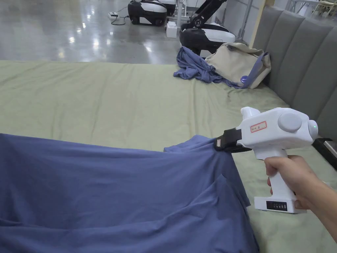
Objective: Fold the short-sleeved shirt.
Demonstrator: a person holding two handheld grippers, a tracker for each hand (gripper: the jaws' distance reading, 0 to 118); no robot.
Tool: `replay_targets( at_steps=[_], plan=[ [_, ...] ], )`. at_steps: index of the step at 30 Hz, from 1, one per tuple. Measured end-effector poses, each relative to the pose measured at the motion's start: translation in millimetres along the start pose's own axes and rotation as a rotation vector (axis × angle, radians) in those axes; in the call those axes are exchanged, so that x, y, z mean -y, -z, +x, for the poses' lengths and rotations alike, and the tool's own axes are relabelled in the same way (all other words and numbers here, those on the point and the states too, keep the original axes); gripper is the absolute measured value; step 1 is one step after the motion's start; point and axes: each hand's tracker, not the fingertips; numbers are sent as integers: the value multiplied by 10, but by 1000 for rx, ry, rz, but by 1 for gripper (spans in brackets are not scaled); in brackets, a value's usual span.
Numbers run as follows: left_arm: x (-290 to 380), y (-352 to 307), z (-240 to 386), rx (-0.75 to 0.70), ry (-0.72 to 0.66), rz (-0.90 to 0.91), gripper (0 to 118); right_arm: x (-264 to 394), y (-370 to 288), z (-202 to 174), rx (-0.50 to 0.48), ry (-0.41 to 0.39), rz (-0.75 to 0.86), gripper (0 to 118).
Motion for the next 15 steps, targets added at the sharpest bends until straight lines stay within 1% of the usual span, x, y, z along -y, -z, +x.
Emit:
replay_targets(
  at_steps=[2, 6, 8, 10, 15],
  plan=[
    [-60, 13, -107, 11, -3, 24, 7, -51, -38, -21, 0, 3, 32, 8],
    [-118, -118, -192, 36, -21, 71, 7, -79, -201, -83, -60, -2, 78, 8],
    [-99, -212, -219, 57, -14, 82, 7, -42, -309, -111, -84, -30, 99, 8],
    [-29, -292, -258, 57, -10, 85, 7, 45, -435, -121, -109, -35, 104, 8],
    [296, -576, -342, 101, -17, 112, 7, 382, -789, -133, -157, -92, 137, 8]
  ],
)
